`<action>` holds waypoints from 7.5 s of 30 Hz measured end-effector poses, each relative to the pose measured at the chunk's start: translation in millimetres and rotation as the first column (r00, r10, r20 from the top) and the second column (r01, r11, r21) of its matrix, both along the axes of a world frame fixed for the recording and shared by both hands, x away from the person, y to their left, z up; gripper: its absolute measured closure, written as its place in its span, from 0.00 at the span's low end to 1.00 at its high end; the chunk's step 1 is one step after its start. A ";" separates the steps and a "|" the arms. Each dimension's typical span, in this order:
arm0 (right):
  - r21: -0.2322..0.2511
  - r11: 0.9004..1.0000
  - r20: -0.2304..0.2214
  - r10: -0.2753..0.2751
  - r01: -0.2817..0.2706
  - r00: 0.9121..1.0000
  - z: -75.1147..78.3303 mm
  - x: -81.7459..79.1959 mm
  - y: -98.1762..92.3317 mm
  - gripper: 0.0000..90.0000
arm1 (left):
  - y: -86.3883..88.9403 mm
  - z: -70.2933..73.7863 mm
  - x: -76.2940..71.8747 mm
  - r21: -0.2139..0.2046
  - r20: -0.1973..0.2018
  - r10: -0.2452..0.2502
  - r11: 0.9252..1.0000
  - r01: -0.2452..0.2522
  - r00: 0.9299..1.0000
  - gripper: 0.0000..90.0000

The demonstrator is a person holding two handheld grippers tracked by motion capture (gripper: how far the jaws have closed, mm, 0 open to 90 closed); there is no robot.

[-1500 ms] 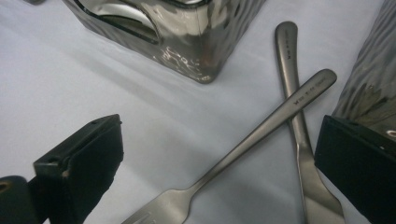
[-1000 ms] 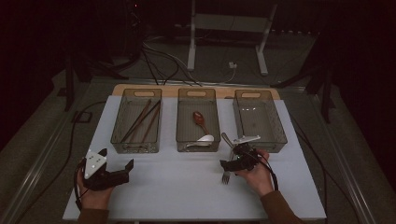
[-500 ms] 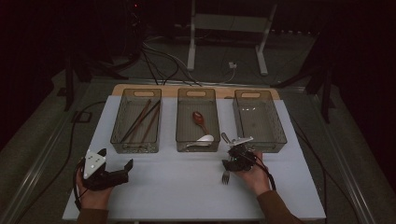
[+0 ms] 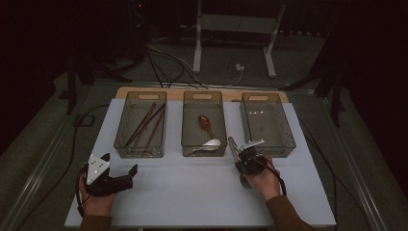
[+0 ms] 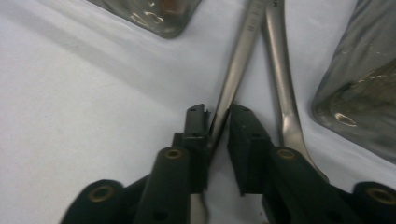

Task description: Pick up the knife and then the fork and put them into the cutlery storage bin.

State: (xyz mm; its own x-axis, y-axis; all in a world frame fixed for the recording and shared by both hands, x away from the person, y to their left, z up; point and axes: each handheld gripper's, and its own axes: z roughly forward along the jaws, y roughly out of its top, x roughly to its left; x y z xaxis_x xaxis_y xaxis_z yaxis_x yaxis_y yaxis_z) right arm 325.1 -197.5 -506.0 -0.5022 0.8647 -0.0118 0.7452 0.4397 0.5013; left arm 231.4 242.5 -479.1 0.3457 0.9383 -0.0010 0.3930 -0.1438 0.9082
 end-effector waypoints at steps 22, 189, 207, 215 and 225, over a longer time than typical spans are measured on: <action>-0.100 0.995 -0.057 0.020 -0.026 0.998 5.5 -0.5 10.1 0.95 | 0.4 -0.2 -0.2 -0.003 -0.001 0.001 1.000 -0.001 1.000 0.01; 0.195 0.980 0.129 0.022 -0.047 0.991 36.9 -22.2 -42.0 0.07 | -1.1 -1.5 0.9 0.000 -0.008 0.000 1.000 0.000 1.000 0.01; 0.111 0.993 0.096 0.015 -0.026 0.995 5.8 -9.0 -38.0 0.48 | -0.5 -1.5 0.8 -0.004 -0.008 -0.001 1.000 0.001 1.000 0.01; 0.109 0.994 0.088 -0.009 -0.001 0.996 -5.2 -0.5 -39.3 0.61 | -0.1 -1.2 0.7 -0.003 -0.008 -0.003 1.000 0.003 1.000 0.01; 0.096 0.995 0.091 -0.008 -0.001 0.996 -8.9 1.2 -43.0 0.75 | -0.3 -1.1 0.6 -0.002 -0.008 -0.003 1.000 0.003 1.000 0.01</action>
